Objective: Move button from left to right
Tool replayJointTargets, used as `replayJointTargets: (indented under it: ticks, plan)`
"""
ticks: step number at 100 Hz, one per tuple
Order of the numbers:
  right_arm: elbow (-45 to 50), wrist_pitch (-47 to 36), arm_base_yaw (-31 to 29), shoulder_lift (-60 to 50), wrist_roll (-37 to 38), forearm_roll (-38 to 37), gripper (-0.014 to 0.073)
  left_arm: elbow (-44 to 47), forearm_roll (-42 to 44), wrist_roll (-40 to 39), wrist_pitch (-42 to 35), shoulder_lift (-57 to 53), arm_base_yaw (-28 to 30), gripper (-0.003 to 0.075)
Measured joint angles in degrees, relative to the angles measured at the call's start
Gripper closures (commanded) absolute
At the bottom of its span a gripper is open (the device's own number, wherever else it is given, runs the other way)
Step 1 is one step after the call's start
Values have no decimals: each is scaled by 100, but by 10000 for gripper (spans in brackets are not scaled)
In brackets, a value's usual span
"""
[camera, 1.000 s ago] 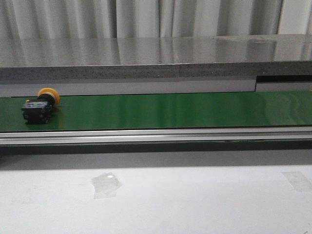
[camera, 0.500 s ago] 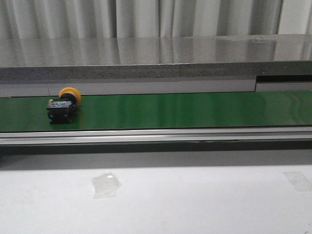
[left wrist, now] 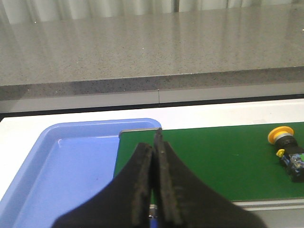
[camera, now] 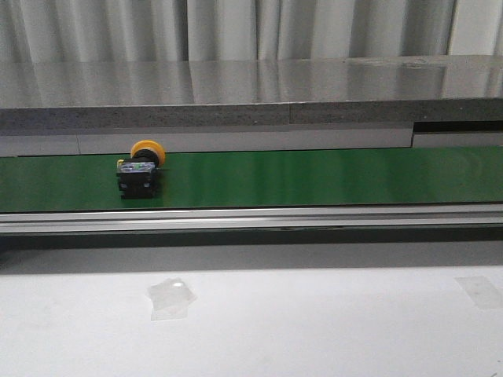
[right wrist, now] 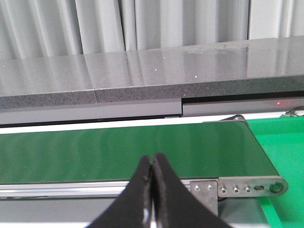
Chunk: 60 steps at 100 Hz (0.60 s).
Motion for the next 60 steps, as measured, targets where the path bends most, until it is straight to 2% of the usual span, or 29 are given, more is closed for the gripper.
replayJointTargets:
  ticks: [15, 26, 40, 60]
  plan:
    - [0, -123, 0, 0, 0, 0, 694, 0, 0, 0, 0, 0, 0, 740]
    - [-227, 111, 0, 0, 0, 0, 694, 0, 0, 0, 0, 0, 0, 740]
    - [-944, 576, 0, 348, 0, 0, 694, 0, 0, 0, 0, 0, 0, 740]
    - [-2244, 1636, 0, 1539, 0, 0, 694, 0, 0, 0, 0, 0, 0, 740]
